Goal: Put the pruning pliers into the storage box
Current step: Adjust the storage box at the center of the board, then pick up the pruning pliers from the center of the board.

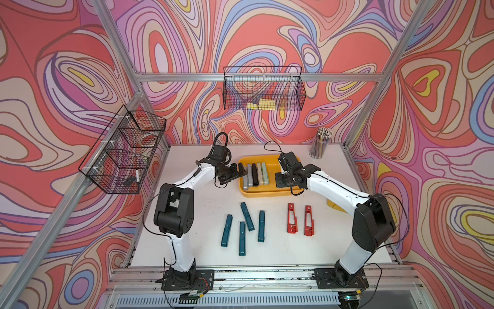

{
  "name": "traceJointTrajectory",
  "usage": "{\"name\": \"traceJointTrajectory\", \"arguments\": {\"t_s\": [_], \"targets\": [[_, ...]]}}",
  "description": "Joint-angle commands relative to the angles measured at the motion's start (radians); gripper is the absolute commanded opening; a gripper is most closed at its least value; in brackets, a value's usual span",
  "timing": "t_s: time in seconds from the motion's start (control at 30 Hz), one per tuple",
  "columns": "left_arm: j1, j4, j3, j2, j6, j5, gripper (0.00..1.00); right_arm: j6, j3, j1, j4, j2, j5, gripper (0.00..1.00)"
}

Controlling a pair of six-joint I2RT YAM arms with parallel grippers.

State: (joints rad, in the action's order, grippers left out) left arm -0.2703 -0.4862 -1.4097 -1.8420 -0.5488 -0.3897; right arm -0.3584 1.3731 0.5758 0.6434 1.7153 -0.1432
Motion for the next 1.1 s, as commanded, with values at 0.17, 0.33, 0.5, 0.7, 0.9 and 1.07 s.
{"name": "traceJointTrajectory", "arguments": {"t_s": [0.17, 0.33, 0.5, 0.7, 0.9, 1.07], "targets": [[-0.006, -0.026, 0.224, 0.28, 0.008, -0.05, 0.99, -0.295, -0.194, 0.214, -0.042, -0.128, -0.12, 0.48], [-0.007, -0.108, 0.304, 0.416, 0.04, -0.067, 0.99, -0.406, -0.221, 0.329, -0.018, -0.152, -0.212, 0.57], [-0.007, -0.193, 0.352, 0.504, 0.073, -0.147, 0.99, -0.514, -0.235, 0.427, -0.006, -0.146, -0.28, 0.59], [-0.007, -0.255, 0.401, 0.594, 0.107, -0.165, 0.99, -0.608, -0.3, 0.495, -0.031, -0.168, -0.315, 0.6], [-0.007, -0.277, 0.44, 0.652, 0.116, -0.178, 0.99, -0.664, -0.293, 0.552, 0.004, -0.159, -0.358, 0.61], [-0.007, -0.296, 0.455, 0.672, 0.126, -0.173, 0.99, -0.671, -0.271, 0.57, 0.006, -0.124, -0.359, 0.61]]}}
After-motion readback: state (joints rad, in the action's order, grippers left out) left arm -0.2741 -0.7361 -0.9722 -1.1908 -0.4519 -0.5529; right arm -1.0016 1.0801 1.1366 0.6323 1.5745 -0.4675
